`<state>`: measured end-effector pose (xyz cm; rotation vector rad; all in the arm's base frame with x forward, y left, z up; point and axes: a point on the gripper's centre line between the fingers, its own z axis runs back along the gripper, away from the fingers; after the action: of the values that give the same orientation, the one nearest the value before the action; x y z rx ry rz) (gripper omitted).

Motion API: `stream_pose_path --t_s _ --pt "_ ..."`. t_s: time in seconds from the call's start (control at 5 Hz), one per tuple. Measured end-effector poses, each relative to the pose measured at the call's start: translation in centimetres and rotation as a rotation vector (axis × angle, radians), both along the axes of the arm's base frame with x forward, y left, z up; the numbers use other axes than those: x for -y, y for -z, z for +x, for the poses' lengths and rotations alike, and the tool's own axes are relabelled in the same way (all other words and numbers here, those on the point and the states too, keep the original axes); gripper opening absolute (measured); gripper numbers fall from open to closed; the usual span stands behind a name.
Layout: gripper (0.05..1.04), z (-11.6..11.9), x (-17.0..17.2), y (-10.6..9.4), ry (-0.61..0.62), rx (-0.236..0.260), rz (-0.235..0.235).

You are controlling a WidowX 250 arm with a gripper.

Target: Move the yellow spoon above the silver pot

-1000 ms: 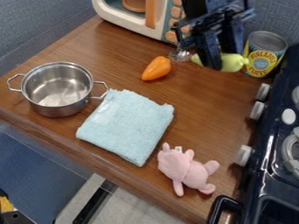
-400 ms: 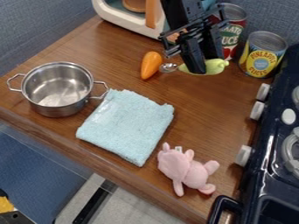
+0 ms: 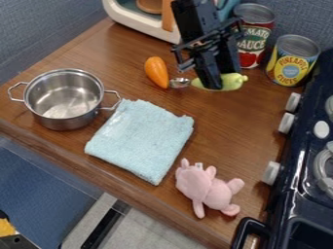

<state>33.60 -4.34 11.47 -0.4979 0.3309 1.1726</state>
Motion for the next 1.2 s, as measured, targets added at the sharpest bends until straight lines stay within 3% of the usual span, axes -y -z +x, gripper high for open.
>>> stream_pose_path --t_s 0.4,1.2 --pt "0.375 0.9 -4.6 0.0 -0.14 -0.015 0.036" --pt "0.375 0.3 -16.0 -0.3 -0.502 -0.075 0.113"
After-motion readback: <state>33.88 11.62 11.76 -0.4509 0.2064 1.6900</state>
